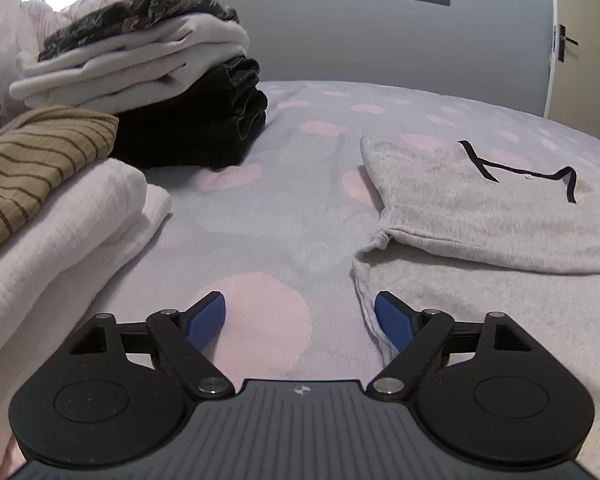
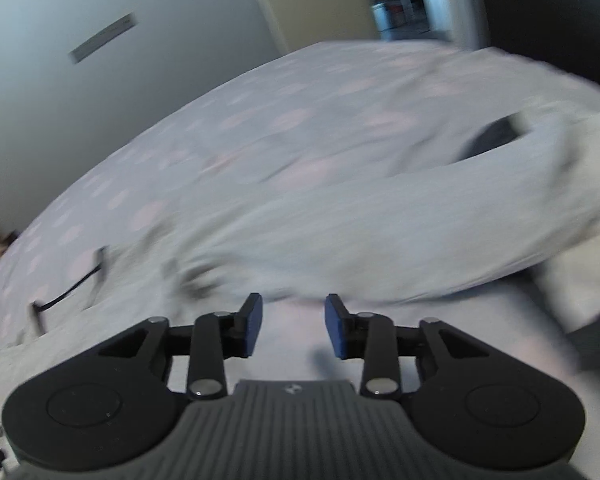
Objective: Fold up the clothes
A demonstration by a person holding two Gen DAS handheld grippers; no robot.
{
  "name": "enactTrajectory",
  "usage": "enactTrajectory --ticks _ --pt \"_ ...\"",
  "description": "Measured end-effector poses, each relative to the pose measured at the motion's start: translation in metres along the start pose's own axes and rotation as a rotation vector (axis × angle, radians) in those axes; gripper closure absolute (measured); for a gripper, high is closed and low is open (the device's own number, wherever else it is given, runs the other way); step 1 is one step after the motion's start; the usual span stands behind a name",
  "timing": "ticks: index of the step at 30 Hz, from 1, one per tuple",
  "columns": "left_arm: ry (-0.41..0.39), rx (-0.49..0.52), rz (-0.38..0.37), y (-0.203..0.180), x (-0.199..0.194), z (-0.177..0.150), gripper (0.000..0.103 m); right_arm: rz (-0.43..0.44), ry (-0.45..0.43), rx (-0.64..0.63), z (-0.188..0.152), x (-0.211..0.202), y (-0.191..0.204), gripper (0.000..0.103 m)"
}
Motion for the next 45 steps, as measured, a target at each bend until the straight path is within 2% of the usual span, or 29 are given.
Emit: enactTrajectory --ticks 2,7,10,17,20,22,25,30,35,45 --pt "0.001 -0.008 0.001 0.001 0.001 -0.001 0.0 -0.057 -0.023 -0.009 0.018 -0.013 -0.034 0.062" --pt "0.018 -0.043 -0.025 0.007 0.006 -0.003 0.0 -0.154 -0.066 -0.047 0.065 -0.034 -0.102 0.06" --pt "0.02 -0.035 -0.018 0.005 0.006 -0.003 0.0 -0.151 -0.057 -0.062 0.072 -0.023 -0.112 0.049" --pt "0.021 -0.03 -0.014 0.004 0.007 -0.003 0.0 -0.144 -0.037 -0.097 0.09 0.0 -0.136 0.048" --pt "0.021 -0.029 -0.013 0.004 0.007 -0.003 0.0 -0.141 -0.029 -0.112 0.097 0.011 -0.147 0.059" --pt "0.021 -0.028 -0.012 0.004 0.007 -0.003 0.0 -0.14 -0.026 -0.124 0.101 0.015 -0.15 0.08" --pt "0.021 -0.03 -0.013 0.004 0.007 -0.003 0.0 -0.144 -0.038 -0.147 0.102 0.01 -0.136 0.088" --pt "0.022 -0.033 -0.014 0.004 0.007 -0.003 0.0 -0.169 -0.076 -0.131 0.116 -0.006 -0.113 0.089" --pt "0.022 -0.032 -0.014 0.004 0.007 -0.003 0.0 -0.184 -0.11 -0.173 0.127 -0.019 -0.074 0.089" --pt "0.023 -0.032 -0.014 0.004 0.007 -0.004 0.0 -0.19 -0.152 -0.286 0.141 -0.037 0.041 0.09"
Point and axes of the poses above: each gripper's, at about its wrist camera, not at the fingertips, and x roughly the way its jaws point, y to its left, z to its top, the point moved 5 cm from there along x, roughly the way its jaws point
